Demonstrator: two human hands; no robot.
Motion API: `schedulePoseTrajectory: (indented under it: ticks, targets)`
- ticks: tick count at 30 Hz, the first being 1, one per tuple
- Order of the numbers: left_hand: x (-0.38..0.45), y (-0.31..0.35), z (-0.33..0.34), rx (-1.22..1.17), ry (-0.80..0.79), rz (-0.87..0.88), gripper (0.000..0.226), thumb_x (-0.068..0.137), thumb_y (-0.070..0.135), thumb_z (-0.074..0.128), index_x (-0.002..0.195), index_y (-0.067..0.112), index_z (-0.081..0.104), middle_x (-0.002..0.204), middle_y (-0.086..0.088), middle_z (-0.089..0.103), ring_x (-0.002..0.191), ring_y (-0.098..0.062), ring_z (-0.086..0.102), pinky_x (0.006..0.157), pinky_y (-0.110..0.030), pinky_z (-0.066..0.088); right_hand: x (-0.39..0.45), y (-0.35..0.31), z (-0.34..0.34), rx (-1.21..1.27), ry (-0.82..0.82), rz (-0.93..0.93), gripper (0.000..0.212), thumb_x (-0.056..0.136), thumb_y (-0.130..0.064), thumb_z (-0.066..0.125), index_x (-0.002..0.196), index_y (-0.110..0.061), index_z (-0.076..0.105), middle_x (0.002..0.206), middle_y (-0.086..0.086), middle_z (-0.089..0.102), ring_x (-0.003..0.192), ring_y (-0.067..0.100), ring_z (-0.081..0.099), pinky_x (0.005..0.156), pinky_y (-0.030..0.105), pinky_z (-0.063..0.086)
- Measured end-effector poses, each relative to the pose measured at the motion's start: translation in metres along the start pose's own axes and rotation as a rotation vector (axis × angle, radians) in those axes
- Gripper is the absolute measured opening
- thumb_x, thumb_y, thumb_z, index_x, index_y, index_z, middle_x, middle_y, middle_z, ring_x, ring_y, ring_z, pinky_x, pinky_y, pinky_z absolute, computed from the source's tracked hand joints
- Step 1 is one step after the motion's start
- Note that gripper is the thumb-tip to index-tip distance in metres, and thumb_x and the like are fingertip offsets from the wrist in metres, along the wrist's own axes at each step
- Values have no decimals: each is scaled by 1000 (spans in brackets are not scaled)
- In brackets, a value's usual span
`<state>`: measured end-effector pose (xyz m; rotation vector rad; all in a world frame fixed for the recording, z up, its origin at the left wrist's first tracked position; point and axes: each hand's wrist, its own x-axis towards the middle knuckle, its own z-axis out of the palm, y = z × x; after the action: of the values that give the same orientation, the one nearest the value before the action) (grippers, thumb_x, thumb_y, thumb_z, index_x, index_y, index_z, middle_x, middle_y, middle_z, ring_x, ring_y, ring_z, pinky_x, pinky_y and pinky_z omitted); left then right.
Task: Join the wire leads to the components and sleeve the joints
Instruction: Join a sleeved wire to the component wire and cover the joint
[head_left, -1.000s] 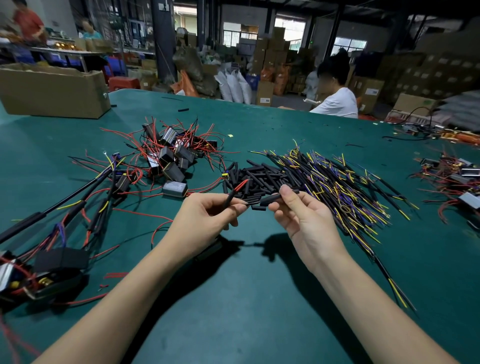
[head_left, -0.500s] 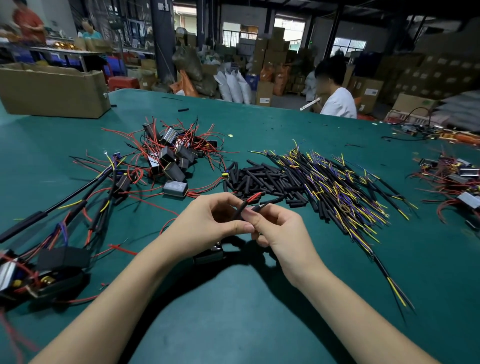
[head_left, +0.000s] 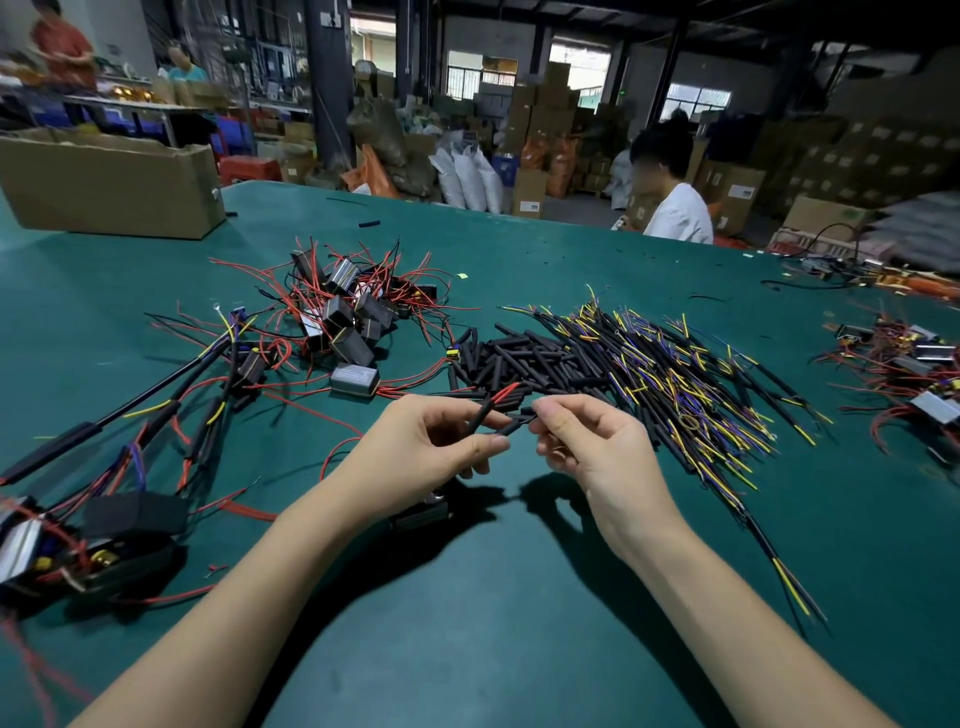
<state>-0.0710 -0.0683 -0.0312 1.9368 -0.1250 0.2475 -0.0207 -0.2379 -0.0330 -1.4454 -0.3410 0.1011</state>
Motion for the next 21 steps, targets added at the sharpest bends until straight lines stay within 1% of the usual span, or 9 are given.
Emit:
schedulePoseTrajectory:
  ticks: [2,4,7,10,12,13,16,19,21]
  targets:
    - [0,-1,0,40,11,-4,5,86,19,69,87,23,72,61,4,67,55,-5,58,48,-22,46,1,0,0,-52,18,-33,10,90,-11,62,81,-11,66,64,-6,66,56,6,57,55,17,43]
    - [1,-3,-2,135,12,15,4,85,18,69,83,19,72,65,7,70,58,-3,59,57,-24,49,3,2,1,-95,50,-35,14,91,-9,60,78,-12,64,61,-6,64,53,4,56,51,15,42]
    - [3,-4,-4,317,10,70,6,84,18,70,78,19,72,70,16,69,65,5,58,68,-17,45,5,6,3,-106,85,2,17,92,-7,59,76,-12,62,60,-5,61,49,2,54,49,15,41]
    - [2,-6,-4,371,17,76,7,84,21,70,80,15,71,75,6,71,73,-3,61,73,-18,45,6,7,4,-78,89,23,17,92,-7,59,76,-12,62,55,-7,62,48,2,53,47,15,41]
    - [1,-5,-2,371,35,92,6,85,23,69,85,17,71,78,8,71,77,-3,61,73,-18,45,6,6,2,-45,79,44,16,92,-8,60,76,-12,63,54,-7,62,48,2,53,50,16,42]
    - [0,-4,-2,361,49,110,5,85,25,70,88,21,70,80,11,70,79,1,61,73,-16,44,6,6,1,-25,74,55,16,92,-9,60,77,-12,63,55,-7,63,48,2,53,52,17,42]
    - [-1,2,3,309,82,167,18,83,32,71,101,30,68,87,18,69,86,8,60,77,-8,40,5,5,-1,85,47,117,15,91,-13,61,76,-12,63,58,-6,63,50,4,54,53,17,43]
    - [-1,5,10,273,125,230,10,84,22,71,94,20,72,82,10,71,79,0,61,74,-14,44,4,5,1,281,0,215,14,88,-16,62,75,-10,60,58,-3,61,50,5,53,47,13,41]
    - [-2,5,13,250,150,236,4,85,14,70,88,15,72,78,5,71,73,-4,60,69,-14,44,4,3,3,392,-35,249,13,79,-20,64,75,-9,57,58,-2,59,49,6,52,45,14,39]
